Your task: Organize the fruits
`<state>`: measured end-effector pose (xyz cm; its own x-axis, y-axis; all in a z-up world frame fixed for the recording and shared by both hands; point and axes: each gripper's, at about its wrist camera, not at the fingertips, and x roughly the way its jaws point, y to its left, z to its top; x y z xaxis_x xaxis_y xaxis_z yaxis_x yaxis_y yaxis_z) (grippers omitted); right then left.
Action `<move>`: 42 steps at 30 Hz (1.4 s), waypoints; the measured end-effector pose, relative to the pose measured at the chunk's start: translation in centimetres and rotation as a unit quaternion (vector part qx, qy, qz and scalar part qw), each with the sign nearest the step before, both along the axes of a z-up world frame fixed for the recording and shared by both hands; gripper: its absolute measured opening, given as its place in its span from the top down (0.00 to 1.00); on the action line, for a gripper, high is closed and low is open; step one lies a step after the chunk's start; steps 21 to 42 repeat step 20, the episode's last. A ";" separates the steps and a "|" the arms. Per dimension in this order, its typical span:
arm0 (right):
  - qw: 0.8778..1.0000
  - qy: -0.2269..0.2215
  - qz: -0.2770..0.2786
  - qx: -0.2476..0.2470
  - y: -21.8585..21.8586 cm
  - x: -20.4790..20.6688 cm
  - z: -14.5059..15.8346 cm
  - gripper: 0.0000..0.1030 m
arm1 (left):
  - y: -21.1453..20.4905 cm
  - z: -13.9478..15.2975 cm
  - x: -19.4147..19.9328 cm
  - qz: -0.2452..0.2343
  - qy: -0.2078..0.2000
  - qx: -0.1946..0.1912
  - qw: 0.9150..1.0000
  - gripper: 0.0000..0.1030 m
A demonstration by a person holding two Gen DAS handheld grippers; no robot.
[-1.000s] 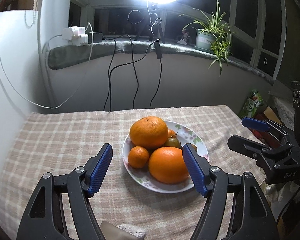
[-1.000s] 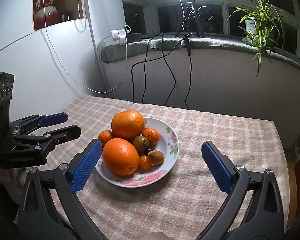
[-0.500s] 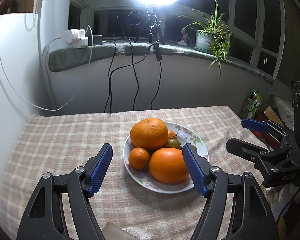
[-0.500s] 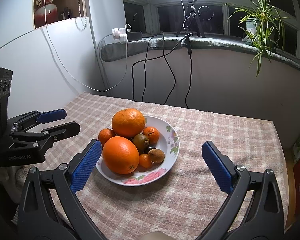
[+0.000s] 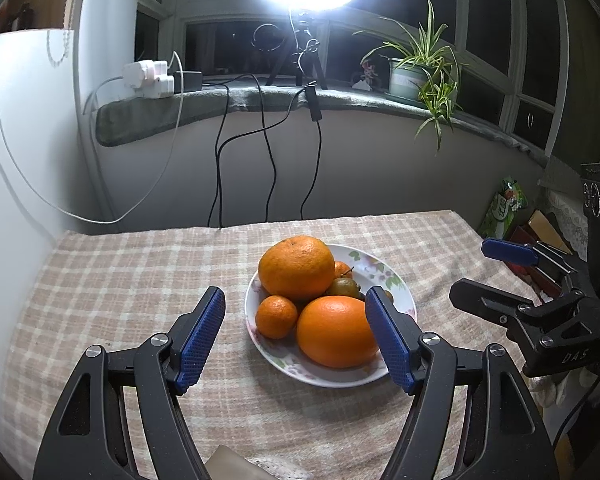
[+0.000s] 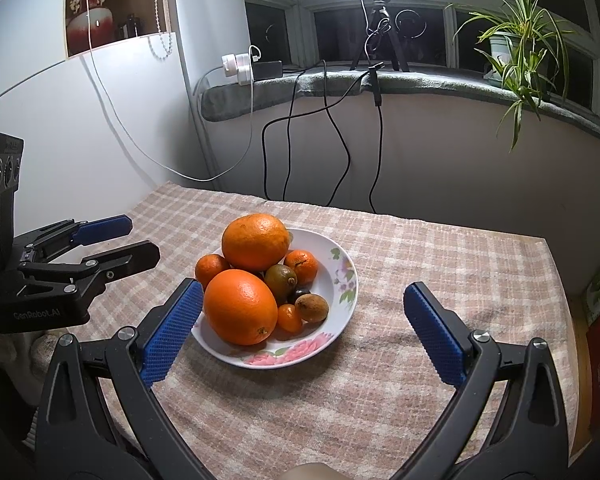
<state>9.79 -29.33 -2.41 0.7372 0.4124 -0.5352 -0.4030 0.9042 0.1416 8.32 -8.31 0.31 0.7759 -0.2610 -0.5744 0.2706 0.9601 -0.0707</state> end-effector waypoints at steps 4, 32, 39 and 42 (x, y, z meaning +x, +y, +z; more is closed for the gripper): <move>1.000 0.001 0.001 -0.001 0.0 0.0 -0.2 0.01 | 0.0 0.0 0.0 0.001 -0.001 0.001 1.000 0.30; 1.000 0.004 0.000 -0.002 0.0 -0.2 -0.3 0.01 | 0.0 0.0 -0.2 -0.002 -0.003 0.004 1.000 0.30; 1.000 0.004 0.000 -0.002 0.0 -0.2 -0.3 0.01 | 0.0 0.0 -0.2 -0.002 -0.003 0.004 1.000 0.30; 1.000 0.004 0.000 -0.002 0.0 -0.2 -0.3 0.01 | 0.0 0.0 -0.2 -0.002 -0.003 0.004 1.000 0.30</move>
